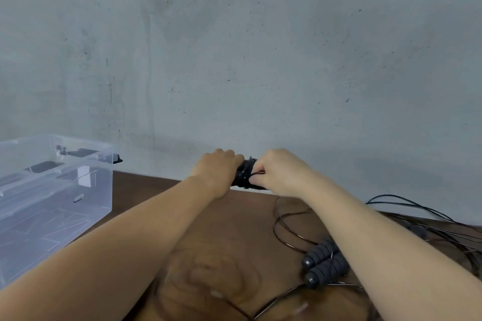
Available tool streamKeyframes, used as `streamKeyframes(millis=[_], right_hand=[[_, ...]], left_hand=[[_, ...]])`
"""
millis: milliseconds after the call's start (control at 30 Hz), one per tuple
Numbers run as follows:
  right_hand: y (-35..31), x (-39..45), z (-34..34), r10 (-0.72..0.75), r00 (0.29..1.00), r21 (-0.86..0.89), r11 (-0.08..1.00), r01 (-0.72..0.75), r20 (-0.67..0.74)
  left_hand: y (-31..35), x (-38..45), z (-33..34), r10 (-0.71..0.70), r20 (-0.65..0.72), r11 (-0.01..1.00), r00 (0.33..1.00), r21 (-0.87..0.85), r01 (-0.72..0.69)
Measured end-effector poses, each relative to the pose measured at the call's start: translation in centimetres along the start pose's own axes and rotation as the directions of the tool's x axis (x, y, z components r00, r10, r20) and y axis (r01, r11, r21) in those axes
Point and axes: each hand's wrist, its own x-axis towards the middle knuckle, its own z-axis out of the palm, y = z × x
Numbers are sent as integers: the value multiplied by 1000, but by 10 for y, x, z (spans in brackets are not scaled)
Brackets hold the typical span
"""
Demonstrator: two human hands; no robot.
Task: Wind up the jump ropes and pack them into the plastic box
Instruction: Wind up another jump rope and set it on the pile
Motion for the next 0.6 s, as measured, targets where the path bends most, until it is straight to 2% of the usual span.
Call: streamKeyframes(millis=[67,100,200,300,400,433,467,533,567,600], right_hand=[[2,4,-19,-27,999,-42,999,28,35],[4,6,-28,-22,998,-3,1000,22,54],[17,10,-44,13,997,262,965,-31,73],[34,11,-40,28,994,567,820,-82,103],[43,10,-32,31,973,720,667,-191,229],[45,9,-29,31,967,764,606,-220,254],[48,9,-26,27,964,833,497,-243,264],[56,10,-16,-3,964,954,140,-264,267],[59,10,-11,-25,968,968,25,-248,248],[59,10,-6,-25,973,974,9,-228,229]], left_hand=[[5,-5,-6,147,61,989,987,-39,-145],[8,-8,-9,195,94,978,976,-87,-187],[13,-17,-19,214,147,921,966,-360,-149],[17,-23,-32,226,133,822,965,-558,-115],[19,-28,-40,261,114,755,959,-643,-129],[20,-30,-43,267,104,730,958,-671,-130],[20,-31,-44,254,91,688,963,-716,-114],[17,-29,-47,184,86,562,979,-827,-33],[15,-27,-46,153,91,506,984,-862,1],[14,-25,-45,130,102,451,986,-892,33]])
